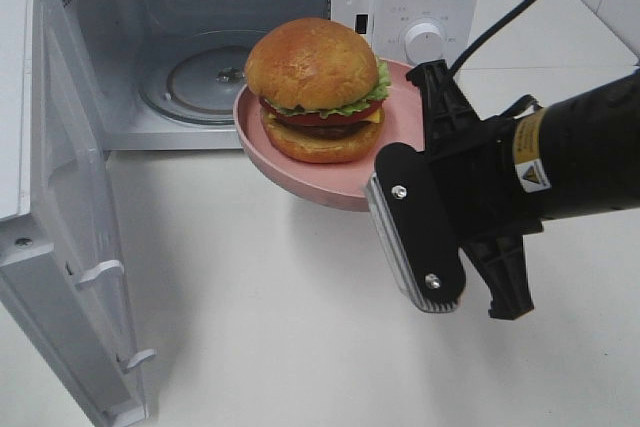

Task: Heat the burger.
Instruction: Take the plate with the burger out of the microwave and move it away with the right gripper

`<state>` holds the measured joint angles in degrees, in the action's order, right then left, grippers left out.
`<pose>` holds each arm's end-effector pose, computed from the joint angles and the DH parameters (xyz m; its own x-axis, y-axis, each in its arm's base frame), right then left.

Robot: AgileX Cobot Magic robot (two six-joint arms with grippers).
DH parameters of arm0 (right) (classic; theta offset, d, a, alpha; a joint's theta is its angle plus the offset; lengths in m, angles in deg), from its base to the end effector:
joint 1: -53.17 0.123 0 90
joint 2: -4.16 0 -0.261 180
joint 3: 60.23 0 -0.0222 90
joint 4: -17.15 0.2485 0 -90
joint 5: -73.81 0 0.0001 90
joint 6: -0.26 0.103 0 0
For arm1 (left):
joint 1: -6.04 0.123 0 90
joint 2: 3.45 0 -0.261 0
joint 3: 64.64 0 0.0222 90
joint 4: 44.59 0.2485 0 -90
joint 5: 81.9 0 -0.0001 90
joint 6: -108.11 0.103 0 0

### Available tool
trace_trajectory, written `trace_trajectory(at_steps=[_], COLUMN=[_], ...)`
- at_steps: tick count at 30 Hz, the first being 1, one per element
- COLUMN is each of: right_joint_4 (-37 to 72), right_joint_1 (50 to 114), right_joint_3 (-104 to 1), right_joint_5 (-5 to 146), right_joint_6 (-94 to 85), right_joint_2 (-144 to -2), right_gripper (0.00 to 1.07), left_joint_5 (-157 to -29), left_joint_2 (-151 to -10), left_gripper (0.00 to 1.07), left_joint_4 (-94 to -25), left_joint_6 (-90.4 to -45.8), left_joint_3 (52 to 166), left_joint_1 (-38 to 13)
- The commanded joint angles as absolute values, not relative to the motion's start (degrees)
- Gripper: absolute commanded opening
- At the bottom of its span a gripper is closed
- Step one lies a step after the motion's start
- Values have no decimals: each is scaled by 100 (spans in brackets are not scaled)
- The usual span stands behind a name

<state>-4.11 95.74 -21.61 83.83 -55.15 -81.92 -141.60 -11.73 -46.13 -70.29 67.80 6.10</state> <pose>0.2054 0.1798 0.1886 0.5031 -0.8549 -0.1267 -0.6488 -0.2767 -0.7088 0.0278 -0.0024 0.2740 -0.4307 0.0139 -0.9024 0.0261 0.9997 0.0030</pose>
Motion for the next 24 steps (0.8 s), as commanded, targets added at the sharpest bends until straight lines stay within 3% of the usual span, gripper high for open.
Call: trace_trajectory(at_steps=[1,24], right_joint_4=[-468,-1156], right_joint_1=[9528,9528], right_joint_3=[-1903,-1227], right_joint_5=[8401,10578], right_joint_6=[-5457,-4122], right_joint_2=[-7591,-5144], right_gripper=[0,0], left_joint_5=[-14137,-14137], left_joint_2=[-1052,-1052], left_gripper=[98,98], left_joint_4=[-4625,-4625], left_joint_6=[-7075,-7075], left_joint_3=[6780,6780], left_joint_1=[615,615])
